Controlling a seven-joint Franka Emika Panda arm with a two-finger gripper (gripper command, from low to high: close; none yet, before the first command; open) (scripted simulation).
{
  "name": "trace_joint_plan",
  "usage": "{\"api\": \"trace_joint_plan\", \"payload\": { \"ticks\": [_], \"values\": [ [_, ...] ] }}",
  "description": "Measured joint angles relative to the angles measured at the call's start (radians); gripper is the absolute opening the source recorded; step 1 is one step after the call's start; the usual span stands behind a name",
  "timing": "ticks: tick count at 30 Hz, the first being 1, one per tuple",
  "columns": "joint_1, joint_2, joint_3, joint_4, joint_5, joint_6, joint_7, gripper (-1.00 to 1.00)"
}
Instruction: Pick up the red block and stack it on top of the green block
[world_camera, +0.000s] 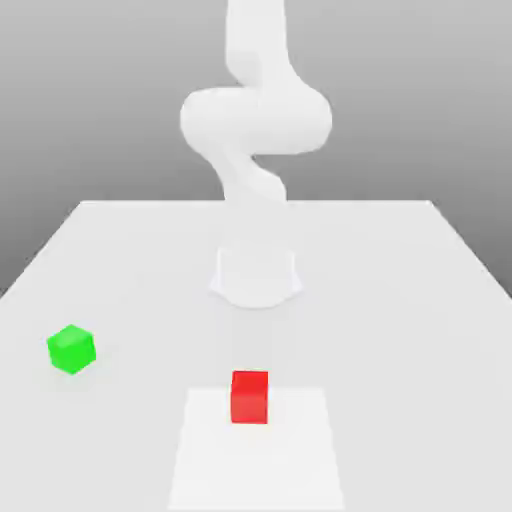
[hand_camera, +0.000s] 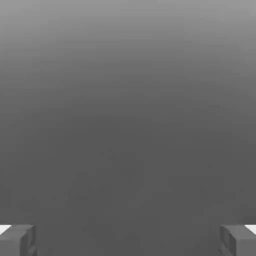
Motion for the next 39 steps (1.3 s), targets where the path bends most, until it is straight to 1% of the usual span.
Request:
{"api": "trace_joint_plan", "payload": {
  "ticks": [12,17,19,24,25,32,39],
  "values": [
    [-0.008,0.396,-0.006,-0.345,-0.004,0.288,-0.001,0.00],
    [-0.010,0.611,-0.011,-0.499,-0.004,0.440,-0.003,0.00],
    [-0.012,0.710,-0.010,-0.516,0.000,0.517,-0.006,0.00],
    [-0.015,0.900,-0.005,-0.499,0.007,0.678,-0.011,0.00],
    [-0.016,0.924,-0.004,-0.496,0.008,0.699,-0.011,-1.00],
    [-0.018,0.924,-0.002,-0.496,0.004,0.699,-0.008,-1.00],
    [-0.016,0.695,-0.006,-0.528,-0.002,0.502,-0.004,-1.00]
  ]
}}
